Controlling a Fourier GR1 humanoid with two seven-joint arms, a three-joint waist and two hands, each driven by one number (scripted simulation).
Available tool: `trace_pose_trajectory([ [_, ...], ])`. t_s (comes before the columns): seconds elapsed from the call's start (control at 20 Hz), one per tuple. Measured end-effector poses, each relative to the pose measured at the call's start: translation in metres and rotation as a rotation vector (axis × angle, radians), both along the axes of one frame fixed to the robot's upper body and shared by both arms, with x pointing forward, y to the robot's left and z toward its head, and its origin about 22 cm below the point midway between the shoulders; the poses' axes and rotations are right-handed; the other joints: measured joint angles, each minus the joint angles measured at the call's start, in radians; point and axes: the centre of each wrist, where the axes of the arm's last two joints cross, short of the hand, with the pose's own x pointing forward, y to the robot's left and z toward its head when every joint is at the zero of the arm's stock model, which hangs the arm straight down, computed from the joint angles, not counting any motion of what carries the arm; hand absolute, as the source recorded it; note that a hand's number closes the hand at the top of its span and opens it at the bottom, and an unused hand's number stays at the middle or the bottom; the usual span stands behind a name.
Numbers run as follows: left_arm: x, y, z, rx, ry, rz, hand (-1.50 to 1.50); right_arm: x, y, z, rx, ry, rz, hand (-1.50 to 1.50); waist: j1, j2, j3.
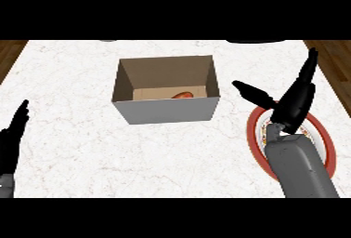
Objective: Pick the sweet potato from the plate and place it in the cardboard box
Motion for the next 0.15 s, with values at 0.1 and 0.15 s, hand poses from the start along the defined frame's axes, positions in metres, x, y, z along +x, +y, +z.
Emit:
trace_pose_trajectory([
  [0.1, 0.003, -0.001, 0.001, -0.004, -0.003, 0.002, 0.0, -0.025, -0.013, 0.003, -0.006, 0.014, 0.015, -1.5, 0.0, 0.001, 0.0],
  [0.15, 0.004, 0.001, 0.002, -0.003, -0.006, 0.004, 0.0, -0.039, -0.02, 0.002, -0.009, 0.028, 0.019, -1.5, 0.001, 0.003, 0.0],
])
